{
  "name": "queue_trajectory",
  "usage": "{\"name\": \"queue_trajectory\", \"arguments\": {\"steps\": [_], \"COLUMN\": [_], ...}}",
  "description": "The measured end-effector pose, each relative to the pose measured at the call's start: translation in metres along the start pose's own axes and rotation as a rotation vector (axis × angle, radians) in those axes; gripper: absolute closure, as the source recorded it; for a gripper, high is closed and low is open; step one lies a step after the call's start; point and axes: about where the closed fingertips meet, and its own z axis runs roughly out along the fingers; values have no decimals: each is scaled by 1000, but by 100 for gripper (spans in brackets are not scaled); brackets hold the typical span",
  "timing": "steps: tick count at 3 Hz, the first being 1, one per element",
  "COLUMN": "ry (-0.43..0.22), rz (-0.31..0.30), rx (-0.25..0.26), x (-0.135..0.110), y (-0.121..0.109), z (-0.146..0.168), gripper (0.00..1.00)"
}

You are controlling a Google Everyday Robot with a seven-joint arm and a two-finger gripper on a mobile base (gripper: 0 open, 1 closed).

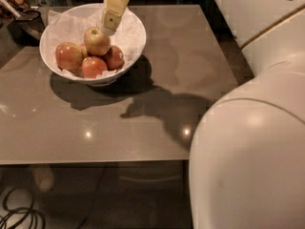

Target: Pick apple from white bowl

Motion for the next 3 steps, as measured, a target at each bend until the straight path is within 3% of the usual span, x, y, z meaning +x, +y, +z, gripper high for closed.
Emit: {"name": "queue_trajectory", "arguments": {"steps": [1, 2, 3], "ry": [6, 15, 24], "rz": [-5, -10, -14], "rx": [-12, -25, -44], "x": [-6, -10, -11], "y": [-7, -14, -20], "z": [10, 23, 37], "gripper": [8, 26, 30]}}
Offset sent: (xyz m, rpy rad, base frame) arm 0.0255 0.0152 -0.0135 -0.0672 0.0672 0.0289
